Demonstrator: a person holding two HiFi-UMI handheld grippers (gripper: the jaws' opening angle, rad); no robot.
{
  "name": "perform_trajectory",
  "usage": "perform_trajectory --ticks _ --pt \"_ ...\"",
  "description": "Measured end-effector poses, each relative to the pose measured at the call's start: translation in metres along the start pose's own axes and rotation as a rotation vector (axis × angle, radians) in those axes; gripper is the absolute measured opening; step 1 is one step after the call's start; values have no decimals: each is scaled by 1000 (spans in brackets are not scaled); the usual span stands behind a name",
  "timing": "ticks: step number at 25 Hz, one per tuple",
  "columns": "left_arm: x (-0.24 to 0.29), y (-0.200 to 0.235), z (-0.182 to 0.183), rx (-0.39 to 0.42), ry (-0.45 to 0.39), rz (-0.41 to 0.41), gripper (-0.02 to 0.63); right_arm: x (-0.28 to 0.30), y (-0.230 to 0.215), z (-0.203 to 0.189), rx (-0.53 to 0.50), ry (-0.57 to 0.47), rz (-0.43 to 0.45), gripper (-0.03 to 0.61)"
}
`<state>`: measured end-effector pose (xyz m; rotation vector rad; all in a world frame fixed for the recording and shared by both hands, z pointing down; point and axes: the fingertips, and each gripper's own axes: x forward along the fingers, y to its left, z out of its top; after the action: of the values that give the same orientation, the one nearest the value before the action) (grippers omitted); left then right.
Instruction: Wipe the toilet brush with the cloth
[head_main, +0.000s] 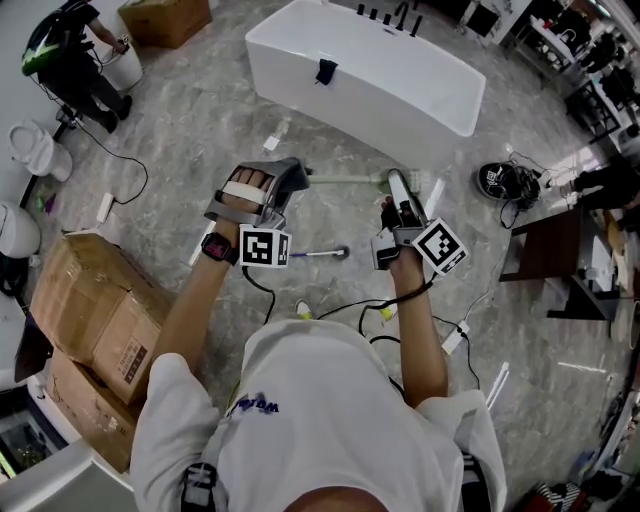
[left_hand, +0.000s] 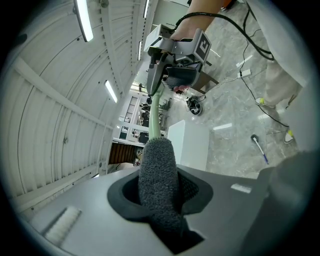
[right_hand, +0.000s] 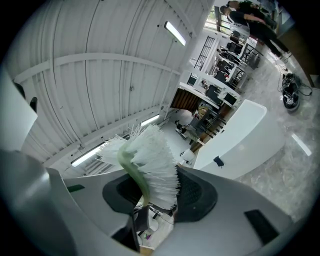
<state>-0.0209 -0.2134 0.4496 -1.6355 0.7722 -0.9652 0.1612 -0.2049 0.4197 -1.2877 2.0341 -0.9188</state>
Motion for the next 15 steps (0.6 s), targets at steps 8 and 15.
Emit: perform_trajectory --ticks 8,15 --pt "3 0 4 -2 -19 3 97 -5 -4 6 -8 -11 -9 163" --pt "1 -4 1 2 -12 -6 101 -5 -6 7 -7 0 -8 164"
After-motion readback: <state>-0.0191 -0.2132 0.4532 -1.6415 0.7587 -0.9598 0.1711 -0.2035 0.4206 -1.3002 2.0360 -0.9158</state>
